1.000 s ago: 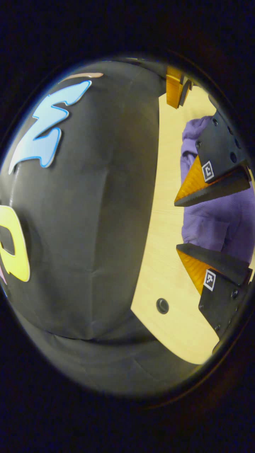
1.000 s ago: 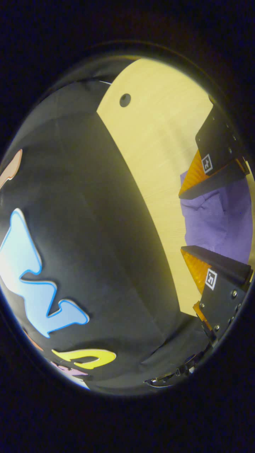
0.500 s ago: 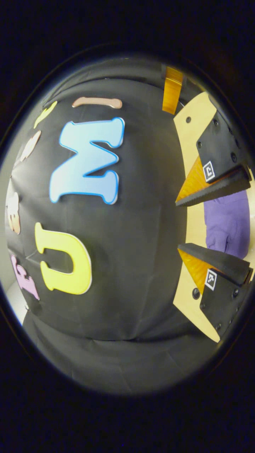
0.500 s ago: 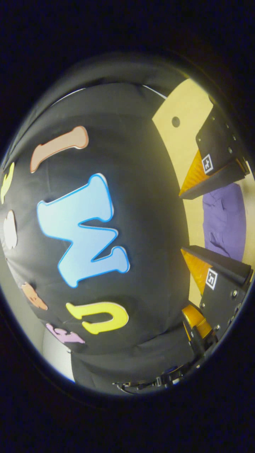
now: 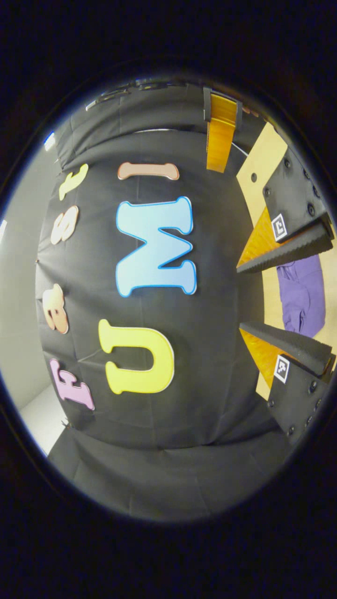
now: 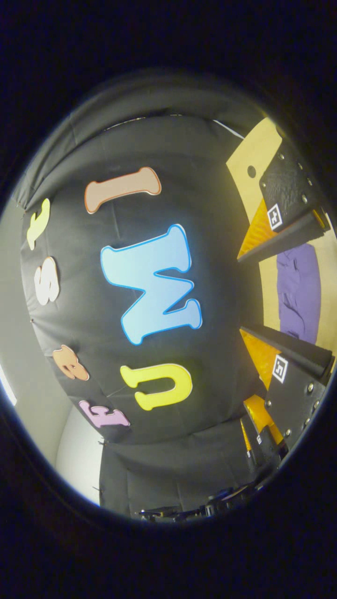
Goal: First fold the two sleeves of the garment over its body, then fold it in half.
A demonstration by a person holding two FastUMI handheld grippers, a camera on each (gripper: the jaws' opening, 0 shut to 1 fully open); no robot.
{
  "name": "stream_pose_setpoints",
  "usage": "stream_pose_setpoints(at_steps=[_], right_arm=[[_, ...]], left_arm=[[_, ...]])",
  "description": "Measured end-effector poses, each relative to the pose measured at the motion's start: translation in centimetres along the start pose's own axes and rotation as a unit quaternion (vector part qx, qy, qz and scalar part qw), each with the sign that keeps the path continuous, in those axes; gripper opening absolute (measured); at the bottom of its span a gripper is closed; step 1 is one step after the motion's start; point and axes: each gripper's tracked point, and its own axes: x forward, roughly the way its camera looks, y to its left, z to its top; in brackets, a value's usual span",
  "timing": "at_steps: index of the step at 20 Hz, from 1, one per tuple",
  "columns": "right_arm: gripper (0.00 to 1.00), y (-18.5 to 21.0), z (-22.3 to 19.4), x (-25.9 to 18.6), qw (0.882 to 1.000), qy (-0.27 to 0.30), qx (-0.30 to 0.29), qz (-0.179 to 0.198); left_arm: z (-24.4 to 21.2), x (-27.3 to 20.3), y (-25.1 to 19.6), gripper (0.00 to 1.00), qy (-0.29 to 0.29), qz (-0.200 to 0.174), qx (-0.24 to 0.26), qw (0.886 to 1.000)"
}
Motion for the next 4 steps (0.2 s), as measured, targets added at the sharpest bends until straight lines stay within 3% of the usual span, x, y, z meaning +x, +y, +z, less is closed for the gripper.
stream_pose_setpoints(at_steps=[4], right_arm=[[0.81,0.8,1.2,-1.4,1.0,-0.019,-0.003,0.007]], left_arm=[[1.9,-2.4,-2.0,0.75,-0.014,-0.023,-0.002,1.0]])
